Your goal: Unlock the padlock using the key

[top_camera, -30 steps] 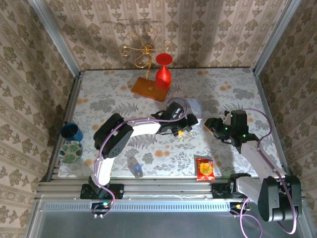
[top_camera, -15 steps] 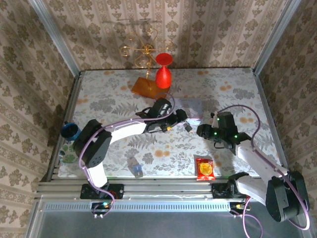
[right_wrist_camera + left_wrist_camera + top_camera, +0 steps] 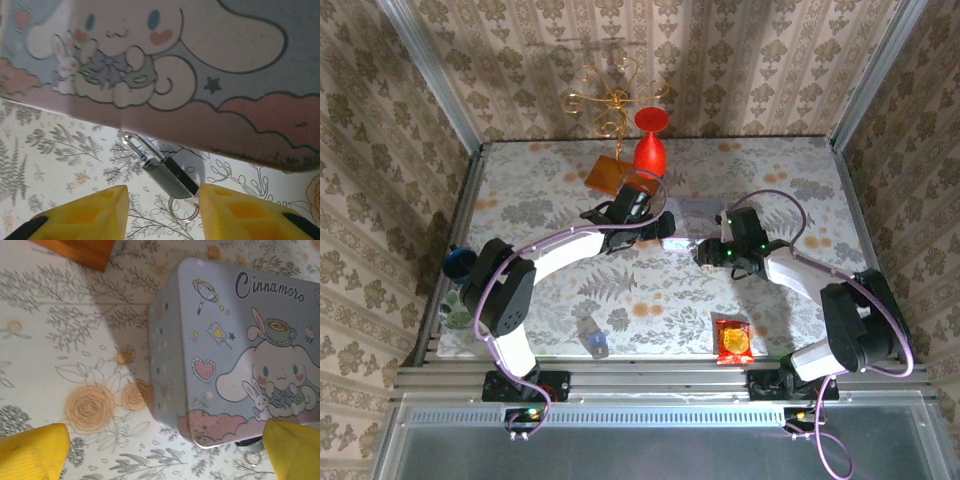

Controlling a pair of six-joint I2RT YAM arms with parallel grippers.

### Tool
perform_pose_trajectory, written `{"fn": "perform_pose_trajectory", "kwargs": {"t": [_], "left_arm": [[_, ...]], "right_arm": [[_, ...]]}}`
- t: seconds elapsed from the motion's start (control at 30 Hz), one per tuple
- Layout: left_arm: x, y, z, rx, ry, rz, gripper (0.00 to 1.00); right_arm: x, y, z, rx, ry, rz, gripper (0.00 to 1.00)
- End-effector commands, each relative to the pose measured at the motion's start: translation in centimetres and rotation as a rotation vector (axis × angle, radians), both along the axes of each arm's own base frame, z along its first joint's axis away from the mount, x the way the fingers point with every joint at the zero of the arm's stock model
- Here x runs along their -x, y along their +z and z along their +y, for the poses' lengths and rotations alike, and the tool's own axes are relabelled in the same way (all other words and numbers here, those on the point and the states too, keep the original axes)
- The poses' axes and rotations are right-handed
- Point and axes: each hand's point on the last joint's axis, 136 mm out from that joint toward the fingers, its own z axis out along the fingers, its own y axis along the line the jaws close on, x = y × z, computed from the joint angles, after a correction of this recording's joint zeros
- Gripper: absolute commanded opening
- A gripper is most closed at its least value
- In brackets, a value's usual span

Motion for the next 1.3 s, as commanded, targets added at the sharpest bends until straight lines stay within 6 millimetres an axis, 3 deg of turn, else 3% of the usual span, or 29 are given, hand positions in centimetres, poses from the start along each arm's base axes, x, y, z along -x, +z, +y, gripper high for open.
{"fn": "perform_pose_trajectory", "kwargs": {"t": [0.0, 0.13, 0.27, 0.43, 0.6, 0.8, 1.27], "left_arm": [[-0.8, -0.4, 0.9, -0.121, -0.034, -0.061, 1.0], [-1.1, -0.1, 0.5, -0.119, -0.054, -0.086, 1.0], [-0.8, 0.0, 0.5, -0.128, -0.057, -0.094, 1.0], [1.1, 0.1, -0.1, -0.066, -0.054, -0.083, 1.0], [4.1, -0.6, -3.1, 0.082, -0.069, -0.035, 0.92], [5.9, -1.4, -6.9, 0.122, -0.14, -0.015, 0.79], [6.1, -4.3, -11.7, 0.091, -0.181, 0.035, 0.78]], "right_arm": [[-1.4, -0.1, -0.1, -0.02, 0.006, -0.027, 0.44], [-1.8, -1.2, -0.6, -0.057, -0.001, 0.0, 0.46], [-2.1, -1.9, 0.2, -0.142, 0.021, 0.02, 0.46], [-2.1, -2.5, 0.8, -0.252, 0.013, 0.044, 0.47], [-1.3, -2.5, -0.4, -0.317, -0.039, 0.063, 0.46], [0.5, -1.5, -2.3, -0.28, -0.1, 0.061, 0.47], [3.1, 0.7, -5.2, -0.227, -0.221, 0.003, 0.46]]}}
